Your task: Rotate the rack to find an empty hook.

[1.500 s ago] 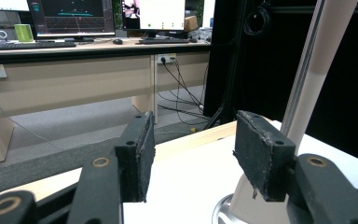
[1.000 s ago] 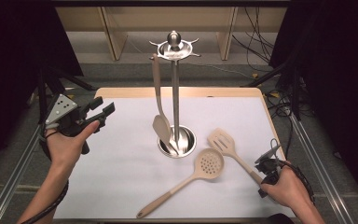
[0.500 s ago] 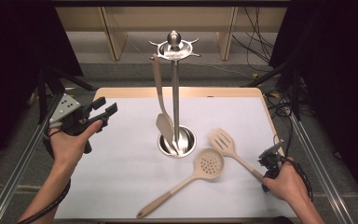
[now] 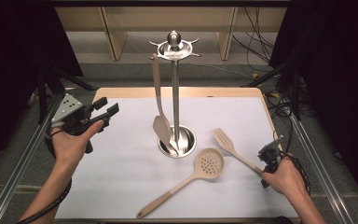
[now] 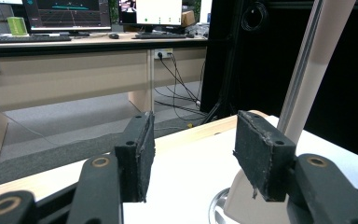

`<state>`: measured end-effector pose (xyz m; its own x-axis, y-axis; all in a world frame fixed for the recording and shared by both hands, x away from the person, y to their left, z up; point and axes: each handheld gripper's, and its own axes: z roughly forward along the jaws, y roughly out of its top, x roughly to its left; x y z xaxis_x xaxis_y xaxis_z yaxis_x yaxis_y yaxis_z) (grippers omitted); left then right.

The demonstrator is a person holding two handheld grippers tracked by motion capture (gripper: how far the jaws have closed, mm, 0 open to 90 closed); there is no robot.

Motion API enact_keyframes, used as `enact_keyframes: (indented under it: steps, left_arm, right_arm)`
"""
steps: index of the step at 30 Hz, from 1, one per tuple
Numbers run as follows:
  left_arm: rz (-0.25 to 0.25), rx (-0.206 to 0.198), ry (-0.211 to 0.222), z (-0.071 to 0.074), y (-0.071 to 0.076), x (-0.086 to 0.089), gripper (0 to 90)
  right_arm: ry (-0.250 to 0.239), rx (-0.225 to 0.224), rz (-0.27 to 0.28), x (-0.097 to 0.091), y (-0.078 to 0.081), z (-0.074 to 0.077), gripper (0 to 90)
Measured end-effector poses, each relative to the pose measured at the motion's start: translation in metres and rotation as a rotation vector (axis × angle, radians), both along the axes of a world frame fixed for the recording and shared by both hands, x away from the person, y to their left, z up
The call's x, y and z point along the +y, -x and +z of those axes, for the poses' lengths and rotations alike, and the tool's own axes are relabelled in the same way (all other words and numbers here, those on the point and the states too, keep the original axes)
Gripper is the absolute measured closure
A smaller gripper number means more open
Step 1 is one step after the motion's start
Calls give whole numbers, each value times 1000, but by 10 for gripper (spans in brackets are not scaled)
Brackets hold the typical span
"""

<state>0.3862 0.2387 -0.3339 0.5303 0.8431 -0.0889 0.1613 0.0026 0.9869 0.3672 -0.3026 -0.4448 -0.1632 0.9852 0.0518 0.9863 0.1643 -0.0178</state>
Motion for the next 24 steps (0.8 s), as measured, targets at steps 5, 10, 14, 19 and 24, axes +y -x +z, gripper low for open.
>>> enact_keyframes:
  steps: [5, 10, 14, 19, 24]
  left_arm:
    - [-3, -5, -2, 1, 1, 0, 469]
    - [0, -3, 0, 1, 0, 0, 470]
    - [3, -2, 2, 0, 0, 1, 470]
    - [-1, -2, 0, 0, 0, 0, 470]
    - [-1, -1, -2, 0, 0, 0, 470]
  right_arm:
    - [4, 5, -65, -9, 0, -3, 900]
    - [48, -10, -66, -12, -7, -4, 900]
    - [58, -35, -82, -19, -19, -5, 900]
    - [92, -40, -88, -29, -39, -4, 900]
    - [80, -34, -122, -35, -57, -2, 900]
